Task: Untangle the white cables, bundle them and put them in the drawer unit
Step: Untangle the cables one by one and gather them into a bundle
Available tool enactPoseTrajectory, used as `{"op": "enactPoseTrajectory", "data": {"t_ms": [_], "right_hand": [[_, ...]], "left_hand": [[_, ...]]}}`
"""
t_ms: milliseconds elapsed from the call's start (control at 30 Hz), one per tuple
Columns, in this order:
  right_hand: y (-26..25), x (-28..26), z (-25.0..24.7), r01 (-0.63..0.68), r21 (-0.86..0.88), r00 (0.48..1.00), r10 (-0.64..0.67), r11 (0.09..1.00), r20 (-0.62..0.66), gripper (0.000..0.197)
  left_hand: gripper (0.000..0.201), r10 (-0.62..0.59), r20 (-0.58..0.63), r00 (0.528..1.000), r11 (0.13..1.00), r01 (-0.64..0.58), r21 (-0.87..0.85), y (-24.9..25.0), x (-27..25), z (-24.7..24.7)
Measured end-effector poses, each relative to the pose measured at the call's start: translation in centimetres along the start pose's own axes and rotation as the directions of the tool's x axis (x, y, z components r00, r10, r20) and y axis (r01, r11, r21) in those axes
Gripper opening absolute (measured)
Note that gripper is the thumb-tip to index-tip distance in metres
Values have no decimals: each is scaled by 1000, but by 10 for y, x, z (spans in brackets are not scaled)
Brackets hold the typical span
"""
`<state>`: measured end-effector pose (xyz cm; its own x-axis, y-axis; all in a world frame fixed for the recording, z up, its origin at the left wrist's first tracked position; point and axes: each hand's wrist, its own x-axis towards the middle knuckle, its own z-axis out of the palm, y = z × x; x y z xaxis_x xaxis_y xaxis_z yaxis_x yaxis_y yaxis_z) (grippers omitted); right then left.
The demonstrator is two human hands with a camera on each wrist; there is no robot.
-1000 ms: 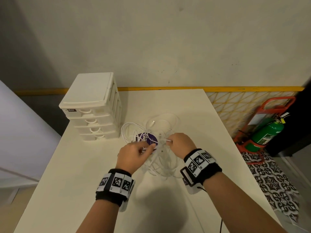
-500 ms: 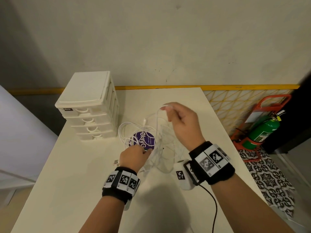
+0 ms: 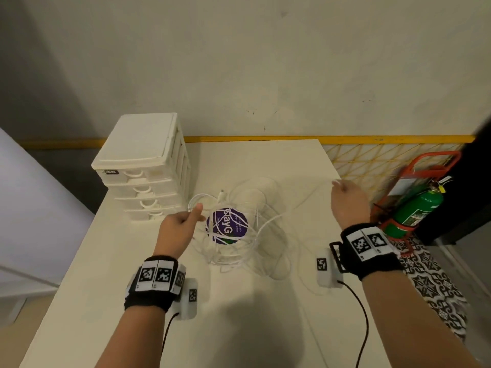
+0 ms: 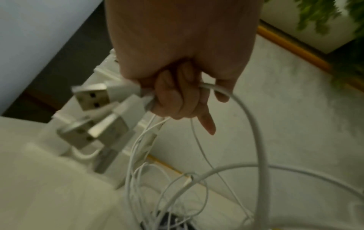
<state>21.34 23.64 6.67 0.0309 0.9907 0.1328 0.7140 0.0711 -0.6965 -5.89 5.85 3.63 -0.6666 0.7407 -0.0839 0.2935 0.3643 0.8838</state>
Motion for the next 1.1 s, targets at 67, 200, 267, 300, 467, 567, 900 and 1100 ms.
{"op": "enactPoseTrajectory", "data": {"t_ms": [67, 200, 267, 300, 467, 567, 900, 1100], "right_hand": [[0, -7, 13, 70, -250, 991, -38, 966, 131, 44], [-35, -45, 33, 491, 126, 823, -506, 862, 259, 44], [-47, -66, 45, 468, 270, 640, -533, 842, 553, 43], [-47, -74, 51, 415, 272, 563, -480, 868, 672, 46], [-1, -72, 73, 508, -45, 583, -305, 860, 753, 24], [37, -44, 60, 483, -229, 714, -229, 845, 662, 25], [8, -23, 29, 426, 44, 845, -415, 904, 338, 40], [-68, -70, 47, 293, 512, 577, -576, 807, 579, 108]], "left_hand": [[22, 73, 39, 997, 991, -68, -112, 15, -1, 5], [19, 214, 171, 962, 956, -170, -241, 45, -9, 15], [24, 270, 214, 939, 938, -206, -278, 58, -14, 19], [27, 296, 218, 930, 927, -225, -300, 62, -15, 19], [31, 331, 116, 937, 889, -268, -371, 70, -13, -3], [25, 307, 37, 951, 897, -276, -346, 63, -7, -21], [22, 328, 272, 905, 940, -286, -184, 61, -7, -3], [26, 437, 430, 790, 895, -336, -293, 88, -31, 12]]}}
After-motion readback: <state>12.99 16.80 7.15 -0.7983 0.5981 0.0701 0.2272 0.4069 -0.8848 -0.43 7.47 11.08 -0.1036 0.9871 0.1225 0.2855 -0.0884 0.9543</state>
